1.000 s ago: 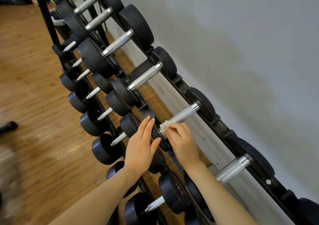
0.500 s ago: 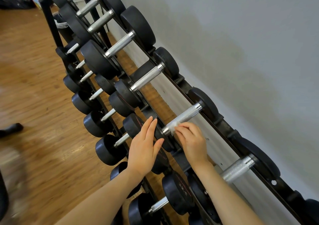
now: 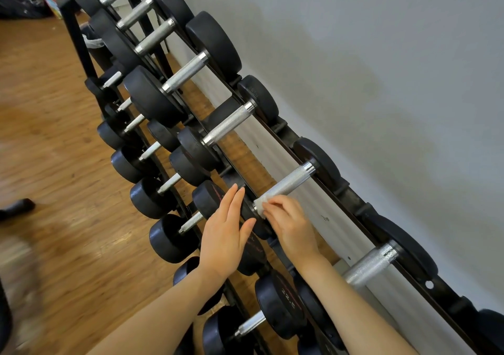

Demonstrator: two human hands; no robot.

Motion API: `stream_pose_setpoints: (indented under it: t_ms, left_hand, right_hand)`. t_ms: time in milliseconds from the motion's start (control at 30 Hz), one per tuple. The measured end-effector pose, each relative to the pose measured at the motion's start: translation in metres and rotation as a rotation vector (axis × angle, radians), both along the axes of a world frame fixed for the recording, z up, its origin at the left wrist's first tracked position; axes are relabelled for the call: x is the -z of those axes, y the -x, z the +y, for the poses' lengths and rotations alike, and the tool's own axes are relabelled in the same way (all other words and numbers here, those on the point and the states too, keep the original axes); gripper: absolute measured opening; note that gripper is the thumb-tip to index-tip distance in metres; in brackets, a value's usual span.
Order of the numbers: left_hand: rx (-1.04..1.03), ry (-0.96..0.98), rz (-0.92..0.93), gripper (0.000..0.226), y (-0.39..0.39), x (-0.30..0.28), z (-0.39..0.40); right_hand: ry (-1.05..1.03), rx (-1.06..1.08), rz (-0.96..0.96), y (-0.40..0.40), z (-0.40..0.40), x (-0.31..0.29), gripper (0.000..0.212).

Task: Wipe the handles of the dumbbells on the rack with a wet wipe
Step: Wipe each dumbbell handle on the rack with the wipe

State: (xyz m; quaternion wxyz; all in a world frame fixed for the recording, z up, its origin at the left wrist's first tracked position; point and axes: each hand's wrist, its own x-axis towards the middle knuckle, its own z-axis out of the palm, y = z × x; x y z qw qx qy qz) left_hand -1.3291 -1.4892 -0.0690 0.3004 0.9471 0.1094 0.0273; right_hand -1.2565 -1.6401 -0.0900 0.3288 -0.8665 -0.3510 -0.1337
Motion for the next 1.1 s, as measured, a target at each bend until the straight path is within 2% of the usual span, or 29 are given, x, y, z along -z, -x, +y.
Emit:
stream_pose_setpoints:
  t_ms: [67, 233, 367, 467, 533, 667, 833, 1000, 1100]
  left_hand:
    - [-0.007, -0.002, 0.001, 0.071, 0.000, 0.000, -0.001]
    - [-0.005, -0.005, -0.015, 0.069, 0.001, -0.001, 0.000]
    - [-0.019, -0.002, -0.009, 0.068, 0.001, -0.001, -0.002]
    - [-0.016, -0.005, -0.005, 0.068, 0.001, -0.001, -0.002]
    - [-0.013, -0.012, -0.007, 0.067, 0.002, -0.001, -0.001]
    - [-0.019, -0.016, -0.002, 0.066, 0.002, 0.000, -0.001]
    - [-0.016, -0.022, 0.006, 0.065, 0.002, -0.001, -0.001]
    - [-0.023, -0.019, 0.015, 0.065, 0.002, -0.002, -0.001]
    - [-0.027, -0.049, 0.020, 0.066, 0.002, -0.004, -0.001]
  right_hand:
    - [0.061, -0.059, -0.034, 0.000, -0.001, 0.001, 0.032]
    - [0.003, 0.030, -0.029, -0.005, -0.001, 0.006, 0.032]
    - [0.043, -0.131, -0.049, -0.006, -0.002, 0.003, 0.034]
    - [-0.082, 0.095, -0.042, -0.019, -0.007, 0.005, 0.019]
    - [-0.053, 0.155, -0.053, -0.021, -0.006, 0.001, 0.021]
    - [0.130, -0.094, -0.175, -0.014, -0.001, -0.003, 0.032]
    - [0.144, 0.061, -0.131, -0.034, -0.010, -0.013, 0.037]
    - [0.212, -0.179, -0.157, -0.018, -0.001, -0.007, 0.036]
    - [0.136, -0.092, -0.145, -0.021, -0.008, -0.004, 0.036]
